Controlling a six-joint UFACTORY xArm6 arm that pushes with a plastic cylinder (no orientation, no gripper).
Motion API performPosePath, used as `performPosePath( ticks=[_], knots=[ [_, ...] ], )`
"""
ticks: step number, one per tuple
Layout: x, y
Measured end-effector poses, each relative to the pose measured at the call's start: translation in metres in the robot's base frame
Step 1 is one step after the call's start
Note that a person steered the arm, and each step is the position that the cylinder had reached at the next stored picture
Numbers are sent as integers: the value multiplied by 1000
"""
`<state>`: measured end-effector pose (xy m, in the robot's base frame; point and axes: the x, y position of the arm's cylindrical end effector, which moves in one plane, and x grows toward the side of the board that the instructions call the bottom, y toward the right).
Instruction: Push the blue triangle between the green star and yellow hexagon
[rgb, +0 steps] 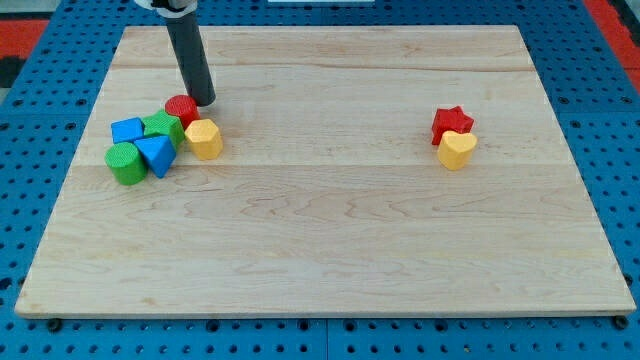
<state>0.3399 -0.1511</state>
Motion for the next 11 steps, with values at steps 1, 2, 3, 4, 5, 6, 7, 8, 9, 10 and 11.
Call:
performPosePath(
  ticks=[1, 2, 3, 4, 5, 6, 7, 8, 9, 10, 11],
  knots=[
    [0, 5],
    [0, 5],
    [0, 0],
    [0, 0],
    [0, 4],
    [-31, -2],
    [-53, -21],
    [-18, -93],
    [64, -152],
    [67, -154],
    [148, -123]
  ],
)
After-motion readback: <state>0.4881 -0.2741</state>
